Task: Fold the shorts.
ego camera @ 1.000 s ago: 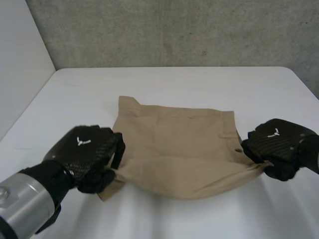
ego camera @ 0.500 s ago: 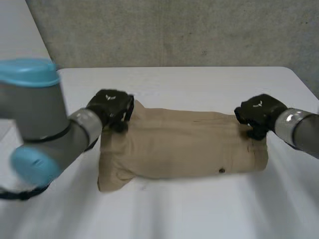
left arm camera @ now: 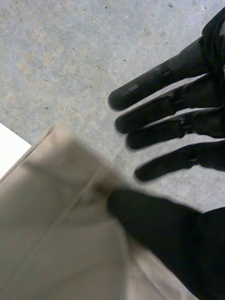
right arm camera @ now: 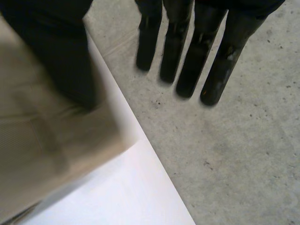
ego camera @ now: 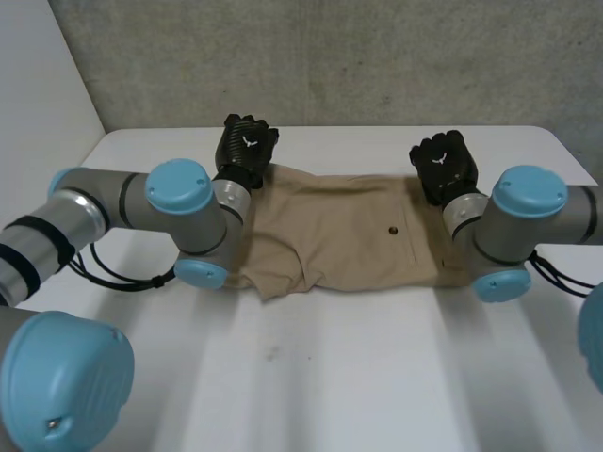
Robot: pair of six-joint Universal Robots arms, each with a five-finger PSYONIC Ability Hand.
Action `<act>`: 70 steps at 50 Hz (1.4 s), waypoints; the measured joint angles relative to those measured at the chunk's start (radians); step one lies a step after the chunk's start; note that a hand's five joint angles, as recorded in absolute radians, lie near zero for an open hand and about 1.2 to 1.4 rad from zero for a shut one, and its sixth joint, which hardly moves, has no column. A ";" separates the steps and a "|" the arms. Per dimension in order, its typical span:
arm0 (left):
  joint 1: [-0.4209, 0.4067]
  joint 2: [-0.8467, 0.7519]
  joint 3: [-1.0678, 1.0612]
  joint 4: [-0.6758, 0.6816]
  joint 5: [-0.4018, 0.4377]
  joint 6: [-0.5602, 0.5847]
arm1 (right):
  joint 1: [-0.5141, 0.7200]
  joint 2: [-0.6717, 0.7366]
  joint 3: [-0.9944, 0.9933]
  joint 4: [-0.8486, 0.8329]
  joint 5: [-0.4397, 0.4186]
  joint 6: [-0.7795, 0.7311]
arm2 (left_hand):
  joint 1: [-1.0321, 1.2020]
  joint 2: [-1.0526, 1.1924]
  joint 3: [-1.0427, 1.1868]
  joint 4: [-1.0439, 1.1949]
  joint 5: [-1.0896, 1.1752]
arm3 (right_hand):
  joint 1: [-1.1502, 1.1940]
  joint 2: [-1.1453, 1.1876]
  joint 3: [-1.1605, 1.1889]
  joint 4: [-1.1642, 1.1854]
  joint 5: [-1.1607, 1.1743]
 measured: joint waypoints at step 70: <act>0.054 0.544 -1.027 0.002 -0.050 0.071 | -0.197 -0.379 0.556 0.268 -0.127 0.302 | 0.150 0.111 0.110 0.109 0.127 | 0.326 0.425 0.417 0.420 0.328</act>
